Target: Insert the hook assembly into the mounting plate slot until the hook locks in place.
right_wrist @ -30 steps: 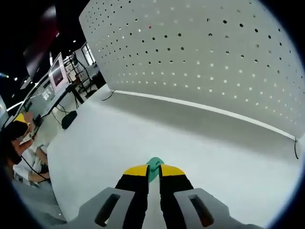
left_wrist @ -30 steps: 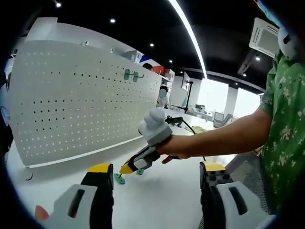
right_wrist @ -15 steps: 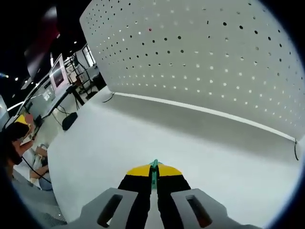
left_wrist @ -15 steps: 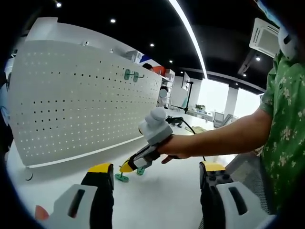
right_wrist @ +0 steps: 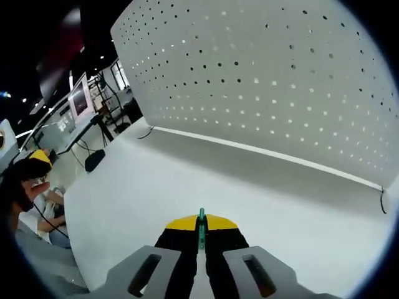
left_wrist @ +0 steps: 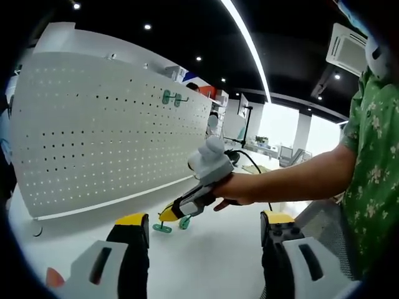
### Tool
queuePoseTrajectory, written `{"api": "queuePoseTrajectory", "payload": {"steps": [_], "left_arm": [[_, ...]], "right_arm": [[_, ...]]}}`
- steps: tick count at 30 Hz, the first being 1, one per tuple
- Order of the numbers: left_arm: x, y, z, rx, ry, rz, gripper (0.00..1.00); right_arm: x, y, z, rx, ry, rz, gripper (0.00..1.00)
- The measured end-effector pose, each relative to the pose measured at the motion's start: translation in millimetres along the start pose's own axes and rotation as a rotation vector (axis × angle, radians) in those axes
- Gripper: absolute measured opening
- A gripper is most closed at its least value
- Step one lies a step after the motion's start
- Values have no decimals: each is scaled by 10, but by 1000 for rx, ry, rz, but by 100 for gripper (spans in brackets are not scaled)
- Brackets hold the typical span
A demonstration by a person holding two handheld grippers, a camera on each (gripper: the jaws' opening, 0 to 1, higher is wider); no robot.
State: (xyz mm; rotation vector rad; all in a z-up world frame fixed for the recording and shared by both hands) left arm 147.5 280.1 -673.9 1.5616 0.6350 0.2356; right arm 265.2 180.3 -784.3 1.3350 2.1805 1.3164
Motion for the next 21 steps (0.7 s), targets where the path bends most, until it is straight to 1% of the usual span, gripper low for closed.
{"api": "queuePoseTrajectory", "payload": {"steps": [7,16,21], "left_arm": [[10,43,11,-6,0,0,74],[6,78,38,-11,-2,1,73],[12,110,46,-19,-2,-3,73]], "right_arm": [[90,164,-193,-69,15,-13,1],[253,327,-412,-136,42,-28,1],[345,444,-580,-184,56,-32,1]]}}
Point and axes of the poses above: the point that each gripper's makers call its tool centre point, and the gripper's own axes: z roughly forward along the fingers, x roughly to its left, y roughly out of its top, the point moved 3 cm from there along -z, roughly backward along the fingers, and after that the axes turned 6 degrees about -x, right-handed, at the moved point
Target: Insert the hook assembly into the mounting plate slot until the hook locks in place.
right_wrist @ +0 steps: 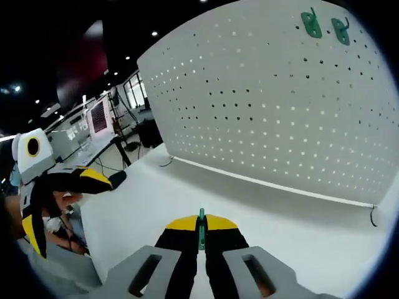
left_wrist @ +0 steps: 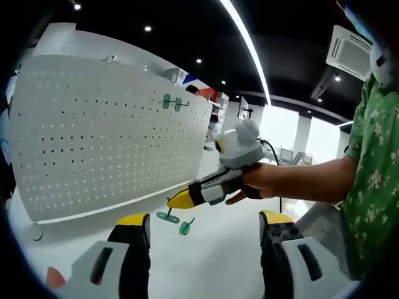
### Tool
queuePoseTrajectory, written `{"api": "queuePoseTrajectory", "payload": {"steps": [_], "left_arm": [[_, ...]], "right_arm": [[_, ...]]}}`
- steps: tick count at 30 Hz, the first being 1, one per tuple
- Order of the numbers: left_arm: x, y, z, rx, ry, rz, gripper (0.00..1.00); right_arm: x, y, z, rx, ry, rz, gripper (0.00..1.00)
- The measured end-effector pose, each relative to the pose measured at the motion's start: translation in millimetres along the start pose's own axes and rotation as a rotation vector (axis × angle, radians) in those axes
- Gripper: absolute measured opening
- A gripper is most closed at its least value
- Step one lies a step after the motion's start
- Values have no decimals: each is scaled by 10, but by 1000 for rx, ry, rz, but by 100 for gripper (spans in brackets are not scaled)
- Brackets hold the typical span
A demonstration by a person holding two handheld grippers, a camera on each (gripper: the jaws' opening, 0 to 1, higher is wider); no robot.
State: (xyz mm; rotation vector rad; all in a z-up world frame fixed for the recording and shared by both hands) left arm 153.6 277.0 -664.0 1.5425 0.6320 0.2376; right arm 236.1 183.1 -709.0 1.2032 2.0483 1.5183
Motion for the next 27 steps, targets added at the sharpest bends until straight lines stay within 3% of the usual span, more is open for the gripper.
{"api": "queuePoseTrajectory", "payload": {"steps": [14,27], "left_arm": [[24,140,51,-31,4,-17,68],[92,317,100,-55,35,-28,58]], "right_arm": [[324,527,-324,-147,51,-40,1],[537,754,-471,-221,85,-63,1]]}}
Point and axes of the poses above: the point that each gripper's makers call its tool centre point, and the gripper's own axes: z roughly forward along the fingers, x roughly to its left, y roughly out of its top, the point moved 3 cm from there along -z, roughly backward along the fingers, and after that the axes turned 6 degrees about -x, right-handed, at the moved point
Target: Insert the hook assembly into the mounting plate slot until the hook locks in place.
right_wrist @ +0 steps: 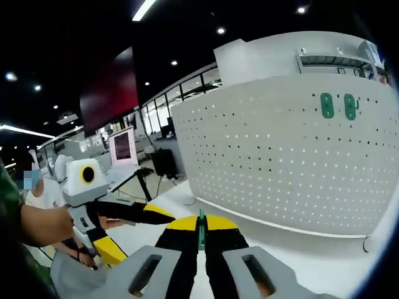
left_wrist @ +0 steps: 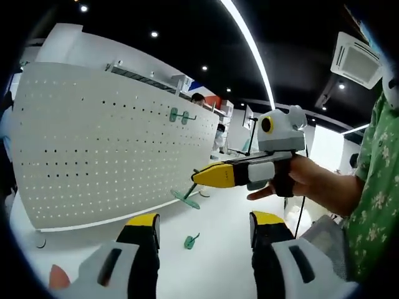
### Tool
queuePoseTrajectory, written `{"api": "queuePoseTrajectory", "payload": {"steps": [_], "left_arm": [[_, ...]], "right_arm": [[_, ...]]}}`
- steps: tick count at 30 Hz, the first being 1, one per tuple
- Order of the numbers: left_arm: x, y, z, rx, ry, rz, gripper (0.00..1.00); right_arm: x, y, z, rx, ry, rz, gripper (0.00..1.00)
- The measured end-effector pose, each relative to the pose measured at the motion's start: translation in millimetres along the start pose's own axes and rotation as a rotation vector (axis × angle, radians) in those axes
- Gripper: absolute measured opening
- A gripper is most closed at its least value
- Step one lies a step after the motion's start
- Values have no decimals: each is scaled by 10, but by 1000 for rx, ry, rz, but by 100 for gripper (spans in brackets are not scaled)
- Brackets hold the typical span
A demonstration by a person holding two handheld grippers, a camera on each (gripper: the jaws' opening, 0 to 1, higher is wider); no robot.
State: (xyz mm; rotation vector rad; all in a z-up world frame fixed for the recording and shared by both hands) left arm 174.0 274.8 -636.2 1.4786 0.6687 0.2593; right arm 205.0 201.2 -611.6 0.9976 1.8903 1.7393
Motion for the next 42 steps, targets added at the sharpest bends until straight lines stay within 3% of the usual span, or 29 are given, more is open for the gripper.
{"api": "queuePoseTrajectory", "payload": {"steps": [12,16,22,42], "left_arm": [[26,84,57,-24,7,-45,44],[18,109,64,-32,-1,-62,31],[10,113,82,-29,-3,-70,24],[16,137,104,-36,3,-63,12]], "right_arm": [[100,98,-39,-34,19,-9,1],[137,128,-44,-46,26,-9,1],[192,158,-49,-56,39,-12,1],[275,206,-70,-77,58,-27,1]]}}
Point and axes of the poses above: the point that each gripper's makers call its tool centre point, and the gripper's own axes: z roughly forward along the fingers, x roughly to its left, y roughly out of its top, the point moved 3 cm from there along -z, roughly backward along the fingers, and after that the axes turned 6 degrees about -x, right-handed, at the moved point
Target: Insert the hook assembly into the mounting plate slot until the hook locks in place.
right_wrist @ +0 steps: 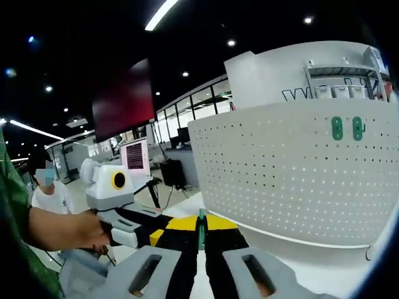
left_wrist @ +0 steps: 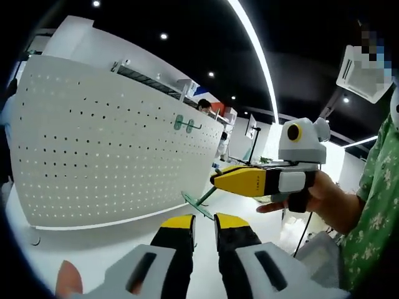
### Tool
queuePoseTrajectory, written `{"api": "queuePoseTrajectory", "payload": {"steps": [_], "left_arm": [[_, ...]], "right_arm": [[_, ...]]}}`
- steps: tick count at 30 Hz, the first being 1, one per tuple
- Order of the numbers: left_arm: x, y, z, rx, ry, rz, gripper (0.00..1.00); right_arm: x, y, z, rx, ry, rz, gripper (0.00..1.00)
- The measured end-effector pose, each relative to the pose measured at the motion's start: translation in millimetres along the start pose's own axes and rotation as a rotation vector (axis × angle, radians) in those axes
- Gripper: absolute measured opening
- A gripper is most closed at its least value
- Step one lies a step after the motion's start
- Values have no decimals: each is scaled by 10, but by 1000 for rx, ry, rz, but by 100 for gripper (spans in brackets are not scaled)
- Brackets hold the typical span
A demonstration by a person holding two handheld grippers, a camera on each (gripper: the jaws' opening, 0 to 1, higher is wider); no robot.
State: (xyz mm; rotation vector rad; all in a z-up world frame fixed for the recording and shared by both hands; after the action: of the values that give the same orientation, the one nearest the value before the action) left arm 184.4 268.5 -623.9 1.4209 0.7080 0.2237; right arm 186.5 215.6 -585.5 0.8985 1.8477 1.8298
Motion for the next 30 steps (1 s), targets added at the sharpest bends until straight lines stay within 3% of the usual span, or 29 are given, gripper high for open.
{"api": "queuePoseTrajectory", "payload": {"steps": [5,30], "left_arm": [[-23,5,8,2,-10,10,6],[-12,95,-61,-14,29,132,3]], "right_arm": [[1,-4,-14,-2,-2,-5,1],[86,-81,-113,26,0,-15,2]]}}
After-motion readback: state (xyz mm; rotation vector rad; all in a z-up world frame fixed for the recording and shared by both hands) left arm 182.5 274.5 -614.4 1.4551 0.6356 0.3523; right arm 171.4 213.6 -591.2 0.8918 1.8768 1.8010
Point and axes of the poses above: the point that each gripper's makers call its tool centre point, and the gripper's own axes: z roughly forward along the fingers, x roughly to its left, y roughly out of its top, the point moved 3 cm from there along -z, roughly backward along the fingers, and after that the axes turned 6 degrees about -x, right-handed, at the moved point
